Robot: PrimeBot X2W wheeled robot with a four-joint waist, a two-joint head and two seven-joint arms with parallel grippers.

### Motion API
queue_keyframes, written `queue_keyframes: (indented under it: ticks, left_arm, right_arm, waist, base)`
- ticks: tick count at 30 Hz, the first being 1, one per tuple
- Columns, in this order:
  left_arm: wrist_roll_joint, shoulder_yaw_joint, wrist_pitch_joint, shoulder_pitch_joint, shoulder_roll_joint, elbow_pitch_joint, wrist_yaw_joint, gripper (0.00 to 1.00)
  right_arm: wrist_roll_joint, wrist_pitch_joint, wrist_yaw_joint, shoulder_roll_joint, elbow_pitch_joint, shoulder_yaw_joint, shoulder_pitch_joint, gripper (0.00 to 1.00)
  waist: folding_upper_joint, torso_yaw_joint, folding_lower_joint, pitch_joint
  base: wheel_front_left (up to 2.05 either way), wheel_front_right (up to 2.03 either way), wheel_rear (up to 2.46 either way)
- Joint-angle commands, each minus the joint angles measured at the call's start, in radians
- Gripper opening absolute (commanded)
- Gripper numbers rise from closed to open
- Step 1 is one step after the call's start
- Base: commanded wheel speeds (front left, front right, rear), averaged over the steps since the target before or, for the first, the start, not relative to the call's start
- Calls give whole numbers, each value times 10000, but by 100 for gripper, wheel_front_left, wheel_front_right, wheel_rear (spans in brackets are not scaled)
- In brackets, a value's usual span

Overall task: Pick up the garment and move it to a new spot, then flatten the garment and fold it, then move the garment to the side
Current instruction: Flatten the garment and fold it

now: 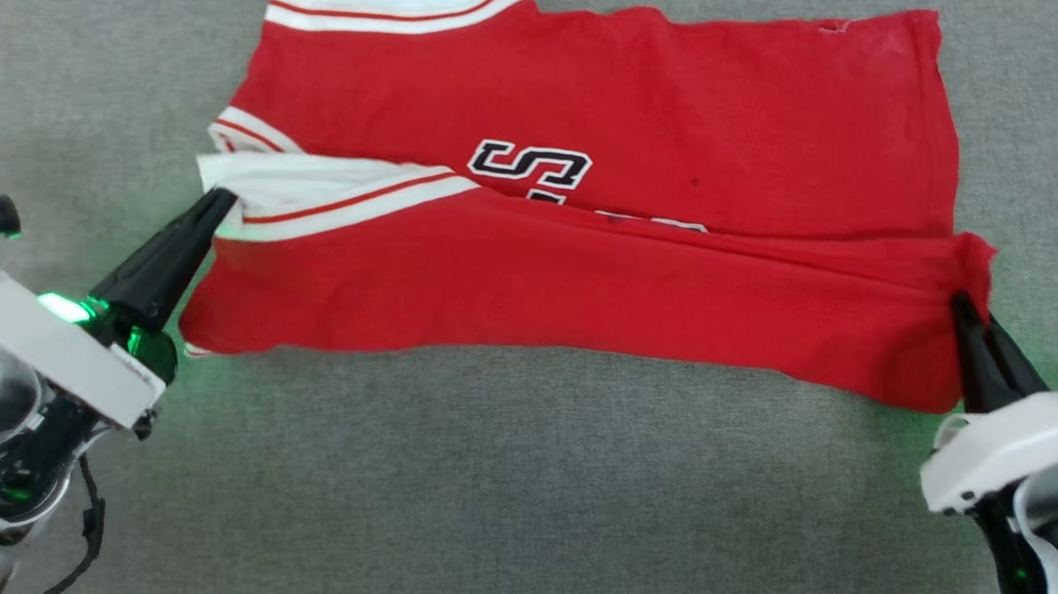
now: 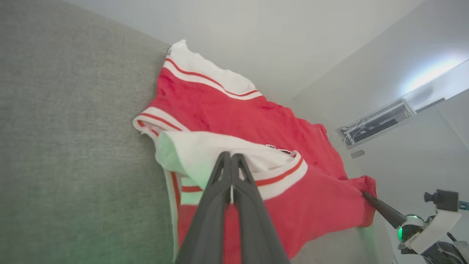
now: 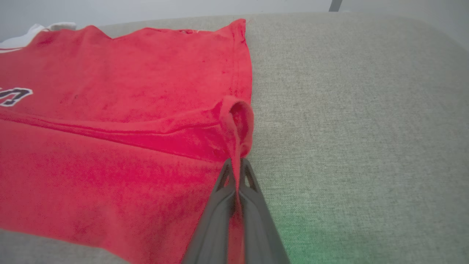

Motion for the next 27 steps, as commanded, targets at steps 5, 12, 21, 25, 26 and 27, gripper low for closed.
queue_keyframes:
  ticks: [5, 12, 21, 25, 26, 27]
  left_arm:
    - [380, -723, -400, -470, 70, 1131, 26, 0]
    - [768, -2057, -881, -901, 159, 1980, 26, 100]
    - [999, -3441, -932, -1803, 1219, 1739, 26, 100]
    - [600, -3986, 292, -2141, 1941, 1432, 26, 100]
    - [445, -4083, 649, -2194, 2039, 1345, 26, 100]
    - [263, -4186, 1047, -2251, 2120, 1282, 26, 100]
  right_arm:
    - [-391, -438, -20, -7, 979, 404, -750, 0]
    - [-816, -903, -20, -12, 2024, 651, -1240, 85]
    - [-900, -1429, -20, -10, 1876, 259, -671, 100]
    - [-784, -1341, -20, -10, 1638, 176, -520, 100]
    - [-737, -1320, -20, -10, 1602, 178, -503, 100]
    - [-726, -1310, -20, -9, 1568, 197, -494, 100]
  waist:
    - [-1, -228, 0, 193]
    - [-1, -128, 0, -106]
    - [-1, 166, 0, -1120]
    - [-1, 119, 0, -1408]
    - [-1, 105, 0, -1437]
    - [-1, 86, 0, -1459]
  base:
    - [0, 0, 0]
    - [0, 0, 0]
    - [0, 0, 0]
    - [0, 0, 0]
    - [0, 0, 0]
    - [0, 0, 0]
